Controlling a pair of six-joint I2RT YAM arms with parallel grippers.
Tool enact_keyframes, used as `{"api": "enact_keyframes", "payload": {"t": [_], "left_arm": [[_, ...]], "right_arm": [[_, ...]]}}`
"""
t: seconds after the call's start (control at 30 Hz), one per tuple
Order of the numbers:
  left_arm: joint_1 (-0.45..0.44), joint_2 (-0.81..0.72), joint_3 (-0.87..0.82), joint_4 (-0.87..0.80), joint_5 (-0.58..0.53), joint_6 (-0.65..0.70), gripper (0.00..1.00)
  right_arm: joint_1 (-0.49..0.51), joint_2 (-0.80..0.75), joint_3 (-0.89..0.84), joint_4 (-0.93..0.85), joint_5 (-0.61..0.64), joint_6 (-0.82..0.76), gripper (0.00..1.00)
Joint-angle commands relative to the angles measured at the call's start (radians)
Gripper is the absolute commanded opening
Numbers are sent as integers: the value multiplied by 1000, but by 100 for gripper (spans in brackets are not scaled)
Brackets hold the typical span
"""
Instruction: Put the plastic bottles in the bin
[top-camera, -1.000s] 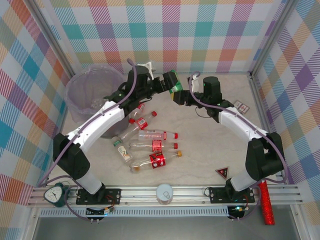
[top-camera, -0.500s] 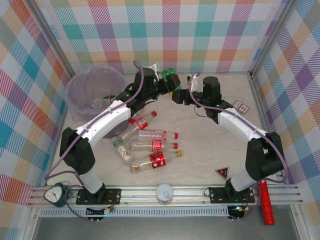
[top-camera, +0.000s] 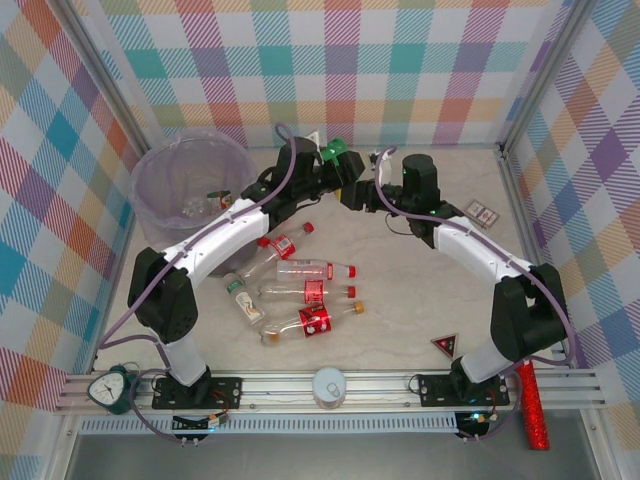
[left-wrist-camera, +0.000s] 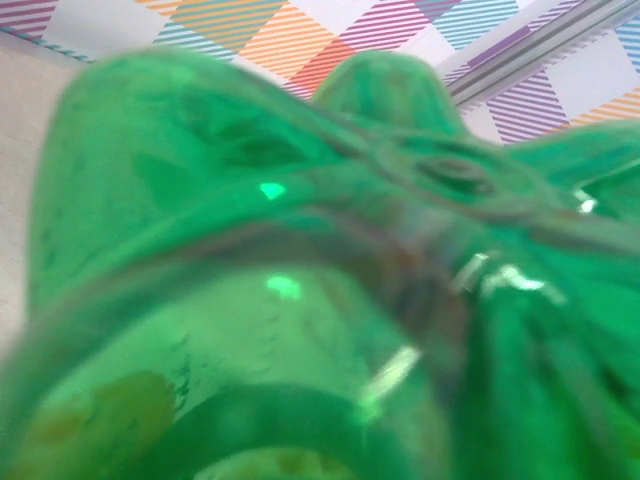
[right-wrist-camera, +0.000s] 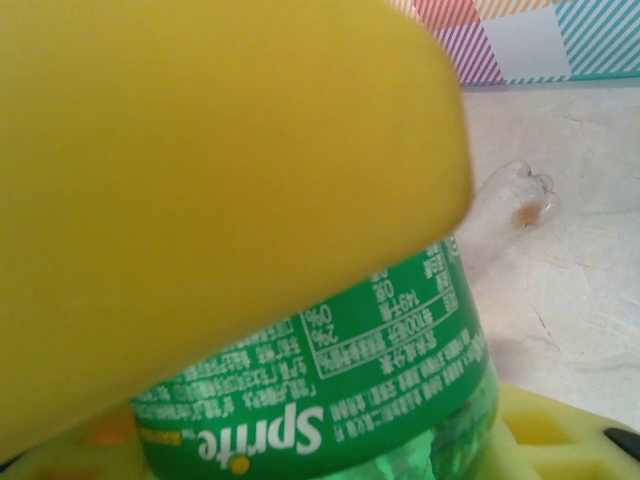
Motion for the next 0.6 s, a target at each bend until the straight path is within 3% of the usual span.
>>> {"api": "enact_keyframes", "payload": {"t": [0.0,0.2,0.33,0.57], "left_arm": [[-8,-7,29,27,13,13,66],[-4,-2,44,16,15,23,52],[0,11,70,-7,17,30,46],[19,-12,75,-32,-7,47,38]], "right_arm": [[4,-10,11,10,-5,-28,52],[4,-8,20,-24,0,-50,55],[4,-11,43,-91,13,-86,63],[4,-45,63,-214,44,-187,91]]}}
